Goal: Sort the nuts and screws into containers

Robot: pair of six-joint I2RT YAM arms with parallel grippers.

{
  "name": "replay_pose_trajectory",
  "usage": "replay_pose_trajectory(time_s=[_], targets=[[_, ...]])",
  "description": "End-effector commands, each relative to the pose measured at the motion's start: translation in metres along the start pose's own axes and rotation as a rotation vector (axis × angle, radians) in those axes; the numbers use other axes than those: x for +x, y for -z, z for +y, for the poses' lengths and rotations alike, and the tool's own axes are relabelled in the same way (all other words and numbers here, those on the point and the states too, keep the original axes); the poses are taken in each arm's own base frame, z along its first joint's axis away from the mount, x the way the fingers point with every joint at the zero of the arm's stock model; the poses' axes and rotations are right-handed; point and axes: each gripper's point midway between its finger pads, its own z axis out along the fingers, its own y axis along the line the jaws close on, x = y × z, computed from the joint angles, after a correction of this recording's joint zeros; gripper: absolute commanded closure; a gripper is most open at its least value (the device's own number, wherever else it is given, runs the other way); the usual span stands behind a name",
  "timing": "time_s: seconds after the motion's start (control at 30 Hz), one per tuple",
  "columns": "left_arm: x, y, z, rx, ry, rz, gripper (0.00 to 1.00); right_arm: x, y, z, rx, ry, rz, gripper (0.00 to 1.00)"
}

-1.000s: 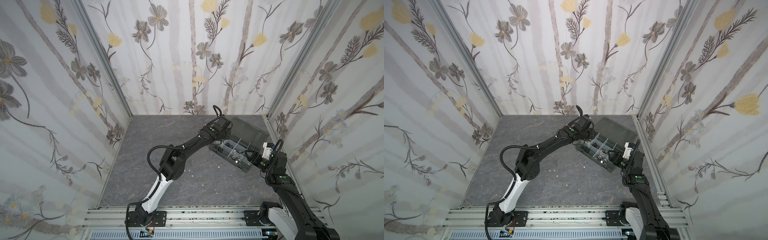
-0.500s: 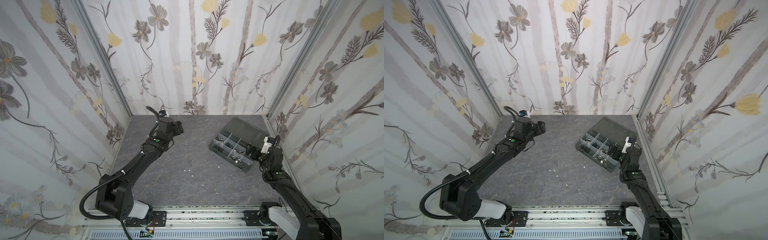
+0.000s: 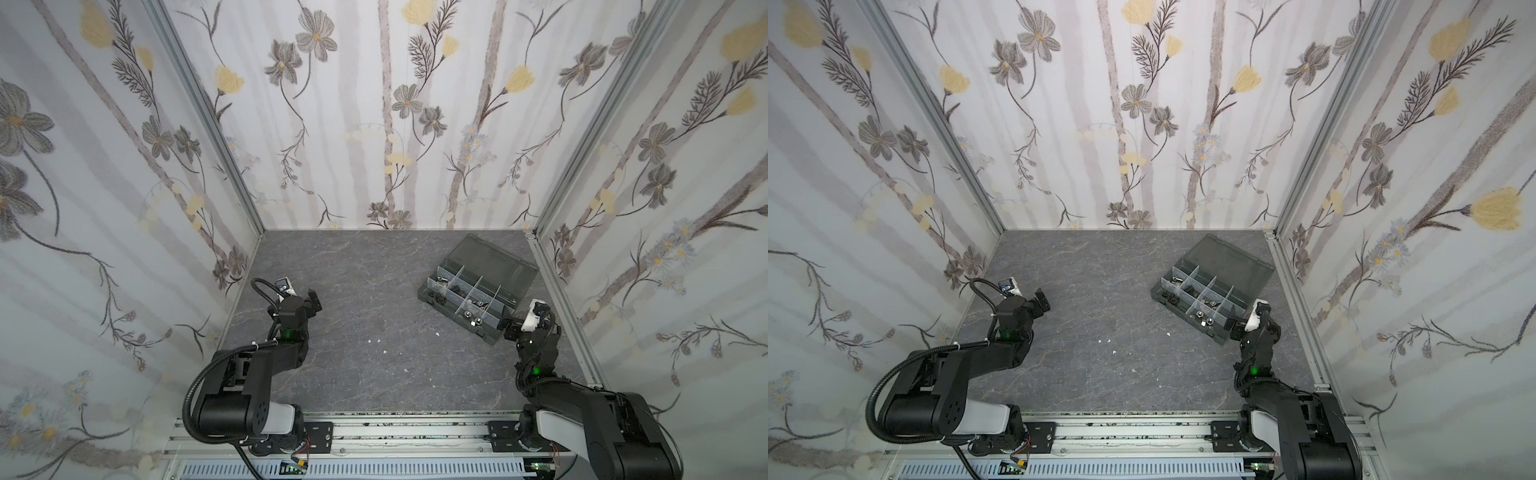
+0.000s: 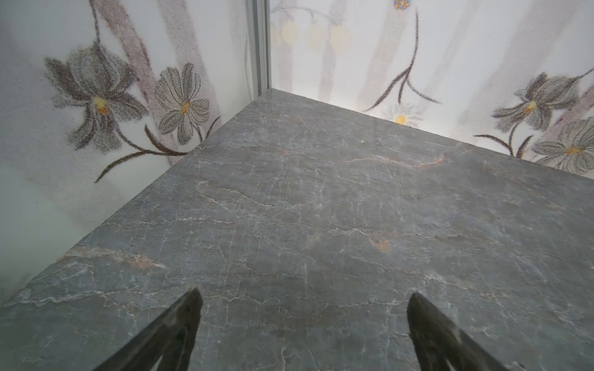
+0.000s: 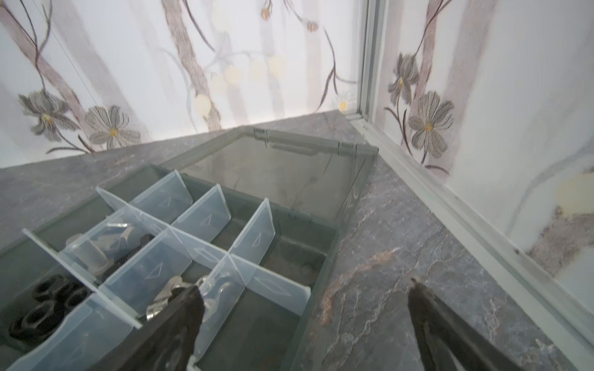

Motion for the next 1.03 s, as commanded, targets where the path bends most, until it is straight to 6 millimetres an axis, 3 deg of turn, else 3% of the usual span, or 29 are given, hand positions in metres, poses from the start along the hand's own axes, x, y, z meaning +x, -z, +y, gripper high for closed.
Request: replay_pose_trajectory(time_s=[0.0,0.17,0.3,0.37,0.5,1.0], targets=[[-0.031,-0.008,-0.019,0.092,-0.005,-0.131,0.0,-0.044,0.008,0.002,-0.013,0.0,-0.218,0.0],[-0.03,-0.007,-0.019,0.105,-0.001,-0.132,0.0,-0.036,0.002,0.011,-0.049,0.032,-0.224,0.0],[-0.03,0.023,-0.007,0.108,0.04,-0.278,0.0,-0.03,-0.008,0.017,-0.066,0.052,-0.181,0.01],[-0.026,0.022,-0.005,0.092,0.04,-0.251,0.0,-0.032,-0.013,0.019,-0.073,0.054,-0.184,0.0],[-0.028,0.019,-0.006,0.08,0.031,-0.262,0.0,-0.012,-0.054,0.025,-0.059,0.077,-0.009,0.0],[-0.027,0.017,-0.008,0.072,0.017,-0.25,0.0,-0.015,-0.052,0.025,-0.065,0.075,-0.028,0.0]])
